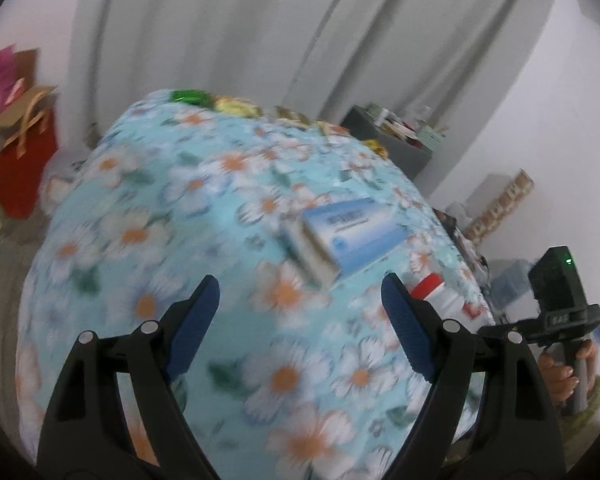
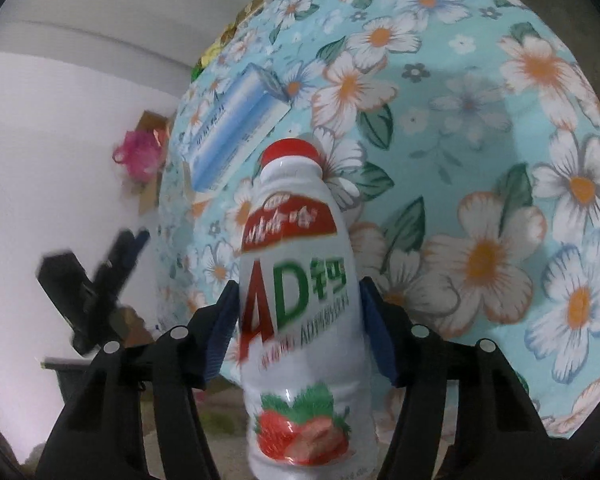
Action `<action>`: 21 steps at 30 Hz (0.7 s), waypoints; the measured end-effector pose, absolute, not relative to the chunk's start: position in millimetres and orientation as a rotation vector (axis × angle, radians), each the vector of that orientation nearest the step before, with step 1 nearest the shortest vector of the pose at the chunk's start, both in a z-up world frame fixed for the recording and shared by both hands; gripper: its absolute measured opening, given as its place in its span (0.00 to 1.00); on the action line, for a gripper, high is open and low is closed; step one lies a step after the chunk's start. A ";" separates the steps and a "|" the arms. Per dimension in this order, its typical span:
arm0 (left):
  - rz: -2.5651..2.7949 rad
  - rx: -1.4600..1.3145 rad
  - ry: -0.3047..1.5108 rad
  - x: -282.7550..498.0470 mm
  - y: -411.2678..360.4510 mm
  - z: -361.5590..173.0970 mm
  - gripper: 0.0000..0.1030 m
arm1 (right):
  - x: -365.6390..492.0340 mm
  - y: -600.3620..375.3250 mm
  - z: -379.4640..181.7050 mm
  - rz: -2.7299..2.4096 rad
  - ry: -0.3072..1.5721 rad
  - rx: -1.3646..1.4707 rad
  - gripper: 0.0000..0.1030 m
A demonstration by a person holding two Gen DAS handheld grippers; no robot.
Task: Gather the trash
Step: 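Grasp the white AD milk bottle with the right tool while the left tool reaches for the blue box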
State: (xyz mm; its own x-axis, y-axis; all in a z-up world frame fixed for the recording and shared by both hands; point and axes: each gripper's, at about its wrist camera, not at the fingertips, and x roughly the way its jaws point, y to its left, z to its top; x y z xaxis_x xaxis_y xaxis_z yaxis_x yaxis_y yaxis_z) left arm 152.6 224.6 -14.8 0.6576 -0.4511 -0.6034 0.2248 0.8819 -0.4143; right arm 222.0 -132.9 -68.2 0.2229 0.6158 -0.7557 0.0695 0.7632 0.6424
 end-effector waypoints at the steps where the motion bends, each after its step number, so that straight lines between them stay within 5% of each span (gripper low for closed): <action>1: -0.426 -0.301 0.769 164.8 219.9 -10.3 0.81 | 228.0 -124.8 -68.9 0.426 1.316 0.605 0.64; 11: -0.647 0.071 0.938 271.3 143.8 -21.8 0.85 | 239.0 -107.1 -79.1 0.471 1.362 0.457 0.66; 21: -0.739 0.372 1.034 281.6 102.8 -47.1 0.85 | 236.4 -120.5 -83.7 0.512 1.355 0.514 0.66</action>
State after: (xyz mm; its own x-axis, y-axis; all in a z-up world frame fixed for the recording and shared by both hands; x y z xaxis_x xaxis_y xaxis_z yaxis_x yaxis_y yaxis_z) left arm 281.6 102.8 -47.1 0.3033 -0.3752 -0.8759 0.7073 0.7046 -0.0569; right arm 236.4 -120.5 -83.7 0.1421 0.6177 -0.7735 -0.0483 0.7848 0.6179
